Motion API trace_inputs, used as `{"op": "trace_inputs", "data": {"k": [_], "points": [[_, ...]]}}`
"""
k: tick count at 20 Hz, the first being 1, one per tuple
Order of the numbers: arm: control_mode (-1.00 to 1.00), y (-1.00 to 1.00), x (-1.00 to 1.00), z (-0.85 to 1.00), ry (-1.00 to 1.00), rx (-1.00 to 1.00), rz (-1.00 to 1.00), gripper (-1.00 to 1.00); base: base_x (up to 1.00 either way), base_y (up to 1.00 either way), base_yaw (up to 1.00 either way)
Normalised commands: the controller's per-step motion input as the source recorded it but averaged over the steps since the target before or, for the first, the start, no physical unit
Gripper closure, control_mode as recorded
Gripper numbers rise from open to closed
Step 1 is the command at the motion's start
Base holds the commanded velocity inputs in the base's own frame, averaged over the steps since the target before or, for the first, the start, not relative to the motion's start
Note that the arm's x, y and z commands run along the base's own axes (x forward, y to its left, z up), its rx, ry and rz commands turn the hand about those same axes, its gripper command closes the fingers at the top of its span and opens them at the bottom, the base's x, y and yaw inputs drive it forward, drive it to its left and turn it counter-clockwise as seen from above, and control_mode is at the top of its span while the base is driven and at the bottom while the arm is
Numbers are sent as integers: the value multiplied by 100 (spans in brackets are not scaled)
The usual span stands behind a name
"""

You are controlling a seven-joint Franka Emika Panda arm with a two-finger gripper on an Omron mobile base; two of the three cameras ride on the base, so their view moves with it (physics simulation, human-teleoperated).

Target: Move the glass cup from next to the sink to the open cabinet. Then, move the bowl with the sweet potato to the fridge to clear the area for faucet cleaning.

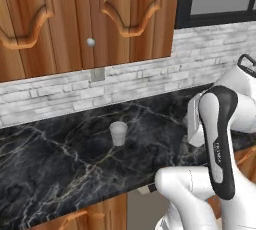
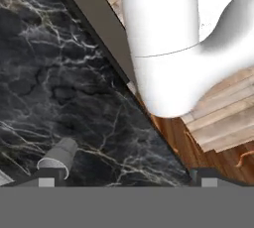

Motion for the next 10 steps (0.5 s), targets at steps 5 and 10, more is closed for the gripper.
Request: {"op": "trace_inputs", "data": {"k": [5, 10], "points": [[-100, -6, 89, -57, 16, 32, 44, -100, 0, 0, 0], [-100, -1, 73, -54, -4, 35, 30, -100, 0, 0, 0]]}}
